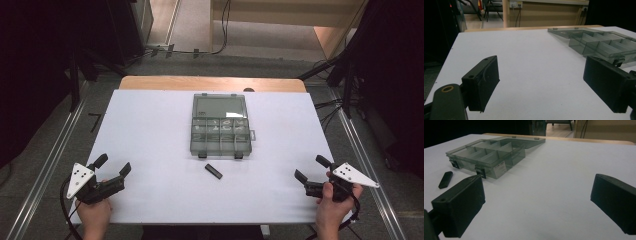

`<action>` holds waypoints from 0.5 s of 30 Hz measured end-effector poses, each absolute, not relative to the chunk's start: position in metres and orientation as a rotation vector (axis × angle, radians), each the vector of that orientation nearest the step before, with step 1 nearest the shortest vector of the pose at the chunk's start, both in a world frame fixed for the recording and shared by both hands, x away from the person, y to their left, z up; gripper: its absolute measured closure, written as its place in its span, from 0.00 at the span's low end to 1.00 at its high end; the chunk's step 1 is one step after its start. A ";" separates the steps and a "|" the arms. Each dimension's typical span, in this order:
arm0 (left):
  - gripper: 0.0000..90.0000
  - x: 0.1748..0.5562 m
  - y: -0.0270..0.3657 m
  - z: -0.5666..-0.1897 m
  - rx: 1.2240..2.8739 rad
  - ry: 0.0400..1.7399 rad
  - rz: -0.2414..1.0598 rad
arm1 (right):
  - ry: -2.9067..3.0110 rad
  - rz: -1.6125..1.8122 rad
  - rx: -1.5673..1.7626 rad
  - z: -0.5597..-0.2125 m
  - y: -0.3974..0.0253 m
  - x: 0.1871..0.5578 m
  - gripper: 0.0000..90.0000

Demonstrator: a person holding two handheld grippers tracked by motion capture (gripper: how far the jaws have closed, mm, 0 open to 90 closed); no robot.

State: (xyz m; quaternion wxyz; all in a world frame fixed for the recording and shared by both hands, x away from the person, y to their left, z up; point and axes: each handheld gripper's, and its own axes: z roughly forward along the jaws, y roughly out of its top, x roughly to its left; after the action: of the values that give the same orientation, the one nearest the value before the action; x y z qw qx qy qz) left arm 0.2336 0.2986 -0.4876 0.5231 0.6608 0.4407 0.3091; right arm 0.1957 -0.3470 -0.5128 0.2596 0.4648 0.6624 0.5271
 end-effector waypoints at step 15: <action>0.15 0.234 0.295 -0.488 1.599 1.055 0.758 | 1.901 1.387 1.190 -0.495 -0.329 0.198 0.00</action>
State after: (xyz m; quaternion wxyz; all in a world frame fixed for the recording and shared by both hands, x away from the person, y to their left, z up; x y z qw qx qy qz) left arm 0.2339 0.2953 -0.4881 0.5147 0.6655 0.4388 0.3156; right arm 0.1977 -0.3287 -0.4951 0.2498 0.4369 0.6981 0.5092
